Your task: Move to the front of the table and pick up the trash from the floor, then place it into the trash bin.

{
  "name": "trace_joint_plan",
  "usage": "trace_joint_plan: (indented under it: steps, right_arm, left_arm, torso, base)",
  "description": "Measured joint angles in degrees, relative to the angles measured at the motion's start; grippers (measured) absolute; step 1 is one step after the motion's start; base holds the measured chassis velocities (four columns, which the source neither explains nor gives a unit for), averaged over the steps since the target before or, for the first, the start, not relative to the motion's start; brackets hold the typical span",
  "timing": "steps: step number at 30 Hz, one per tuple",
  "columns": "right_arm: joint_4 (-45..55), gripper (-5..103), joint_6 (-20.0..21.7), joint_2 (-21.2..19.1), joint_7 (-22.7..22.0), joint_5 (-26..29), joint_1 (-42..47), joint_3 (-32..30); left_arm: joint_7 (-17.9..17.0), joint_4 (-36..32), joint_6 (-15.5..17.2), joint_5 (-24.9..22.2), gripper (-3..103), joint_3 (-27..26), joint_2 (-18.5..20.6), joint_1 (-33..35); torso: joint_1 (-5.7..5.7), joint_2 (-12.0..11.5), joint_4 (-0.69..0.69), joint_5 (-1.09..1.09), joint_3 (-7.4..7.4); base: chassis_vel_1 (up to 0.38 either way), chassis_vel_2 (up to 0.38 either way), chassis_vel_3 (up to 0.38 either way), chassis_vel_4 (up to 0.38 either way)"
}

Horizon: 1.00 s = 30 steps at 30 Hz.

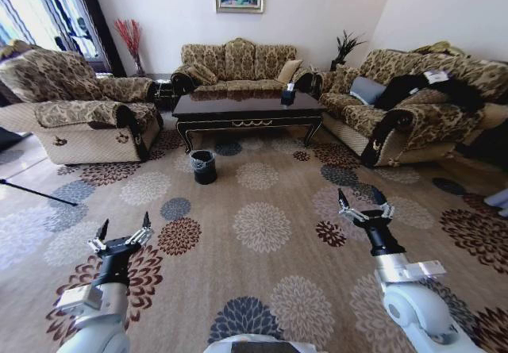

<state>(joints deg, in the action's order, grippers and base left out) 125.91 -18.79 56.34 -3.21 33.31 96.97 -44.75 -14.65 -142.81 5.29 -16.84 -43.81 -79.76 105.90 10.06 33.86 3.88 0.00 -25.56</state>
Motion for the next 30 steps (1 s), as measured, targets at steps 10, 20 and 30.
trace_joint_plan:
  steps: [10,20,30]
  right_arm:
    - [0.0,100,0.0,0.0,0.0,0.0,0.0,0.0]
    - [0.0,100,0.0,0.0,0.0,0.0,0.0,0.0]
    - [0.0,100,0.0,0.0,0.0,0.0,0.0,0.0]
  left_arm:
    - [0.0,0.0,0.0,0.0,100,0.0,0.0,0.0]
    - [0.0,0.0,0.0,0.0,100,0.0,0.0,0.0]
    - [0.0,0.0,0.0,0.0,100,0.0,0.0,0.0]
  torso:
    - [1.07,2.75,0.0,0.0,-1.67]
    - [2.11,5.24,0.0,0.0,-3.12]
    - [3.1,7.67,0.0,0.0,-4.57]
  base:
    - [0.0,0.0,0.0,0.0]
    - [0.0,0.0,0.0,0.0]
    - [0.0,0.0,0.0,0.0]
